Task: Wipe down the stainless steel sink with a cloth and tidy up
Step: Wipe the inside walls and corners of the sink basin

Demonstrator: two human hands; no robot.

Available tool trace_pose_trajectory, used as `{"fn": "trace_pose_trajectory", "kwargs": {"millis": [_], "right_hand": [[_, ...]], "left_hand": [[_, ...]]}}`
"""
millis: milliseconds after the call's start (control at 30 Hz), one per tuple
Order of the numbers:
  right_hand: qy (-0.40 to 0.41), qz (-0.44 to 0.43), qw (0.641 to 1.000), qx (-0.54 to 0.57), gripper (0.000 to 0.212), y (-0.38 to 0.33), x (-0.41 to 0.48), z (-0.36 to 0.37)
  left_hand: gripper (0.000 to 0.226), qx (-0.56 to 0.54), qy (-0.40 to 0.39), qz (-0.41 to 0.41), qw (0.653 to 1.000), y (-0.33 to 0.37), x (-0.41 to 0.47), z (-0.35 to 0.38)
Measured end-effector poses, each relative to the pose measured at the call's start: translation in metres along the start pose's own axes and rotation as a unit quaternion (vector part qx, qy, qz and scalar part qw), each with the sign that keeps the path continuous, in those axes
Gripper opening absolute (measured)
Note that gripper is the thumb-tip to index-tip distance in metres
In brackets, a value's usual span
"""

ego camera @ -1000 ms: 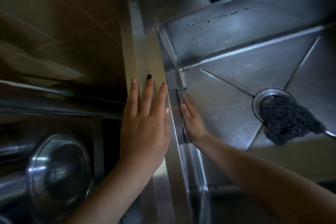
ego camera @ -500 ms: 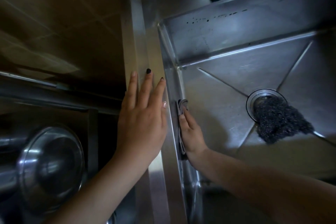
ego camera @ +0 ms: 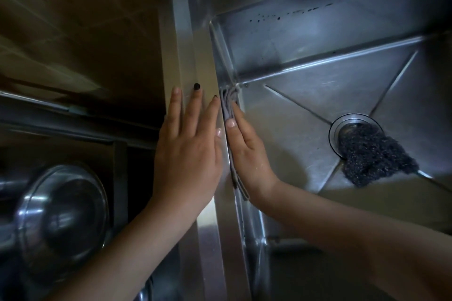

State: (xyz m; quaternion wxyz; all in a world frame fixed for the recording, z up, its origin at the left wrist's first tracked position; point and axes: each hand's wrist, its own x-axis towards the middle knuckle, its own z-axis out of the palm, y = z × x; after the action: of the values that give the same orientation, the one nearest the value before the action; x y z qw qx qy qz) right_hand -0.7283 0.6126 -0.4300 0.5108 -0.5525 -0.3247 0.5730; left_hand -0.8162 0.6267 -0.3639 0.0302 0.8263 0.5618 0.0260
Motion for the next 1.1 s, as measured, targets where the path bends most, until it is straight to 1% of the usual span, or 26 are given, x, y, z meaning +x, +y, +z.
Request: {"fn": "trace_pose_trajectory", "kwargs": {"millis": [133, 267, 467, 667, 867, 1000, 1100], "right_hand": [[0.019, -0.013, 1.000, -0.021, 0.043, 0.018, 0.009, -0.001], [0.036, -0.008, 0.998, -0.048, 0.043, 0.036, 0.027, -0.002], [0.046, 0.041, 0.996, -0.063, 0.043, 0.067, 0.044, -0.009], [0.054, 0.071, 0.991, -0.101, 0.042, 0.087, 0.037, -0.018], [0.075, 0.106, 0.985, -0.115, 0.039, 0.091, 0.015, -0.020], [0.067, 0.130, 0.981, -0.126, 0.037, 0.082, 0.005, -0.024], [0.053, 0.136, 0.979, -0.144, 0.032, 0.069, 0.006, -0.034]], "left_hand": [[0.052, -0.001, -0.008, -0.004, 1.000, 0.000, -0.001, -0.001], [0.052, -0.009, -0.010, -0.001, 1.000, 0.000, 0.000, -0.002], [0.052, -0.016, -0.015, 0.000, 1.000, 0.000, 0.000, -0.003], [0.051, -0.030, -0.009, -0.003, 1.000, -0.002, 0.000, -0.002], [0.047, -0.059, 0.007, -0.001, 0.998, -0.004, 0.001, 0.000], [0.047, -0.076, 0.012, -0.001, 0.997, -0.004, 0.001, 0.000], [0.047, -0.091, 0.020, 0.001, 0.996, -0.005, 0.001, 0.000]]}}
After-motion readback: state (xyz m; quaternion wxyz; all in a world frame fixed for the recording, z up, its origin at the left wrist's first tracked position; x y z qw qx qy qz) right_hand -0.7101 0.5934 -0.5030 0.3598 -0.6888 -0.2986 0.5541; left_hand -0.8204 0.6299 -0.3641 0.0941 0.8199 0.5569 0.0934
